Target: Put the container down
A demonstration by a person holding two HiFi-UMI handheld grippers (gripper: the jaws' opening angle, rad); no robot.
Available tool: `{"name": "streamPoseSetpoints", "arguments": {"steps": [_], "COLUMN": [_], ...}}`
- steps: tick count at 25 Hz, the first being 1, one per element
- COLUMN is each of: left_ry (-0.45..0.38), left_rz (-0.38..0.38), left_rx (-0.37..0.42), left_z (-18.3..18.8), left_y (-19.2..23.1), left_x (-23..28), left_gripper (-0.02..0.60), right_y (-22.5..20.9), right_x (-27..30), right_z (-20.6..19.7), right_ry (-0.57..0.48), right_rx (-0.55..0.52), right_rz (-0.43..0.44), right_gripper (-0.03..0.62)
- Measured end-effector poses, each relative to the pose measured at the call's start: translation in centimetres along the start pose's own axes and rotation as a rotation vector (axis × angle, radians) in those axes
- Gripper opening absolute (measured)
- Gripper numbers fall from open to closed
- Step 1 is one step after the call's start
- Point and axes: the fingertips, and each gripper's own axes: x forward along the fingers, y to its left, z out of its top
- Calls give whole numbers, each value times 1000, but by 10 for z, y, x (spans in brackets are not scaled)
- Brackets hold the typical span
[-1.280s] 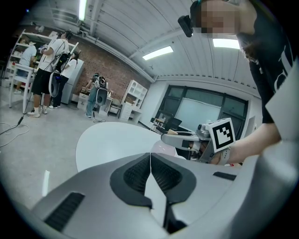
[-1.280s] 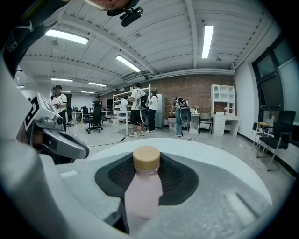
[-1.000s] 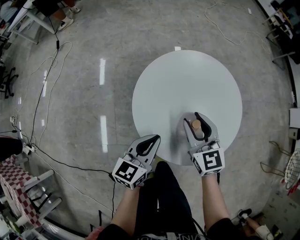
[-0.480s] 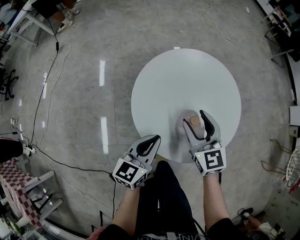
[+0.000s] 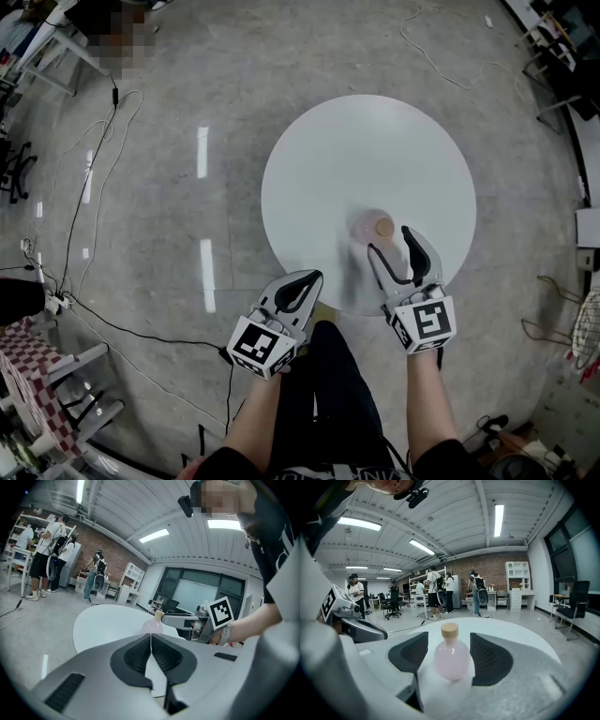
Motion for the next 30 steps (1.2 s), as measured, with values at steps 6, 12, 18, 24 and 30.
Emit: {"name": "streamPoseSetpoints", "arguments": {"steps": [6, 12, 18, 24, 30], "left_ry": [-3, -10, -29, -54, -86], "left_rz": [-5, -9, -32, -49, -56], "left_rx": [14, 41, 68, 93, 97], "left_z": [-3, -4, 5, 18, 32], "left_y": [-4, -17, -32, -55, -76], "left_x": [-20, -39, -59, -72, -91], "left_gripper": [14, 14, 14, 14, 14], "right_y": [12, 24, 43, 58, 73], "right_x": [-19, -46, -73, -103, -134], "right_z": [-6, -5, 6, 19, 35], "right_ry": [5, -2, -18, -39, -61], "right_rx": [18, 27, 20, 39, 66], "right_rz": [-23, -58, -80, -68, -67], "right_gripper": [261, 229, 62, 7, 6]}}
